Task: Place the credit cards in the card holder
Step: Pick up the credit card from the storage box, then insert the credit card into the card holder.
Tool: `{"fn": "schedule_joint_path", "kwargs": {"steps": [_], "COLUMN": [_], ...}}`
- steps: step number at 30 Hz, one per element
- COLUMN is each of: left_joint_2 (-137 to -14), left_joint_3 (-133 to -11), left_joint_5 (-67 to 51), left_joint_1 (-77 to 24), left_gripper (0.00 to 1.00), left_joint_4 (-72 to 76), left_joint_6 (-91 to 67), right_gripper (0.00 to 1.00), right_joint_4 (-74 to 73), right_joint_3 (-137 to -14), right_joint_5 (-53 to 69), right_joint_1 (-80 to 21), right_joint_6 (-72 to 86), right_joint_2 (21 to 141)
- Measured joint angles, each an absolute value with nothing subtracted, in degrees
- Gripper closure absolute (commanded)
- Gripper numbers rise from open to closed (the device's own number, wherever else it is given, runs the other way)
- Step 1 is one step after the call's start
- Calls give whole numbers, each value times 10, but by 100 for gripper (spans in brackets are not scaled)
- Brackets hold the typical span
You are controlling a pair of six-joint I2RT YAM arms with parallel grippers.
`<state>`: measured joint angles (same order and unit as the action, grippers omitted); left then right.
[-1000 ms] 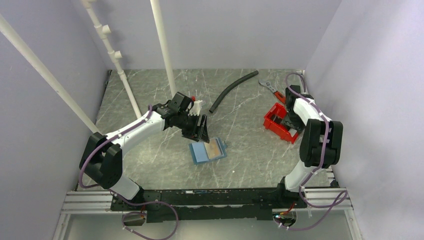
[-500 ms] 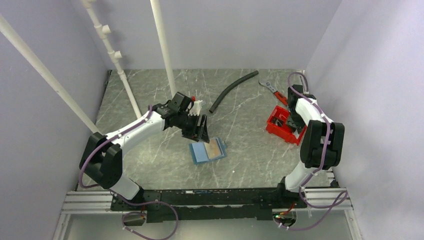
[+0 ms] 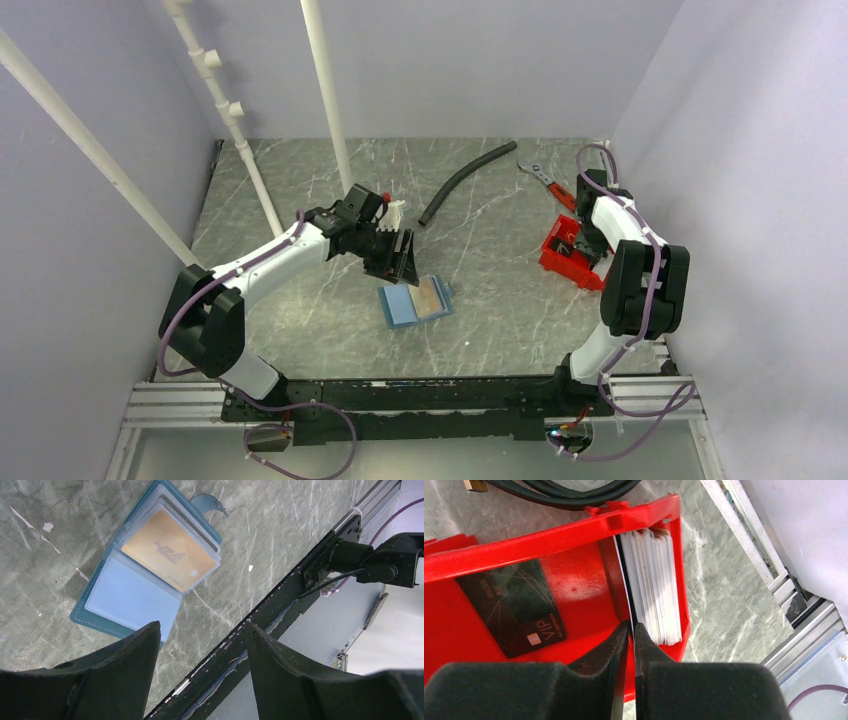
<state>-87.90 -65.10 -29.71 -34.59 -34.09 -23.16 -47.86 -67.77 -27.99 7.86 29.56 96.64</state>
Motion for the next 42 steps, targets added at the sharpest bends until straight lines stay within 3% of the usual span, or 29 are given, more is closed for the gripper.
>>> {"fn": "schedule_joint_path", "kwargs": {"steps": [3, 8, 16, 21, 24, 31, 37, 42], "left_joint_2": [-879, -879, -879, -875, -859, -767, -734, -713], "left_joint_3": [-651, -651, -651, -649, -632, -491, -408, -366], "left_joint_5": [-297, -297, -322, -358, -381, -410, -380, -352], "left_joint_1": [-346, -344, -309, -283, -281, -277, -275, -274], "left_gripper": [32, 31, 30, 28, 26, 28, 29, 41], "left_joint_4": [-341, -341, -341, -328, -299, -93, 57, 160], "left_joint_6": [-232, -232, -241, -273, -305, -460, -567, -629], "right_gripper": [100, 100, 100, 100, 100, 100, 100, 100], "right_joint_4": [-475, -457, -409, -371, -321, -110, 52, 175], "right_joint_3": [-678, -677, -669, -666, -653, -545, -463, -423], "right_joint_5": [-280, -283, -287, -267, -157, 210, 335, 372], "right_joint_1": [79, 79, 71, -24, -109, -198, -272, -287], "right_joint_6": [295, 295, 274, 248, 234, 324, 442, 523], "right_joint_2": [966, 951, 820, 733, 704, 737, 752, 750]}}
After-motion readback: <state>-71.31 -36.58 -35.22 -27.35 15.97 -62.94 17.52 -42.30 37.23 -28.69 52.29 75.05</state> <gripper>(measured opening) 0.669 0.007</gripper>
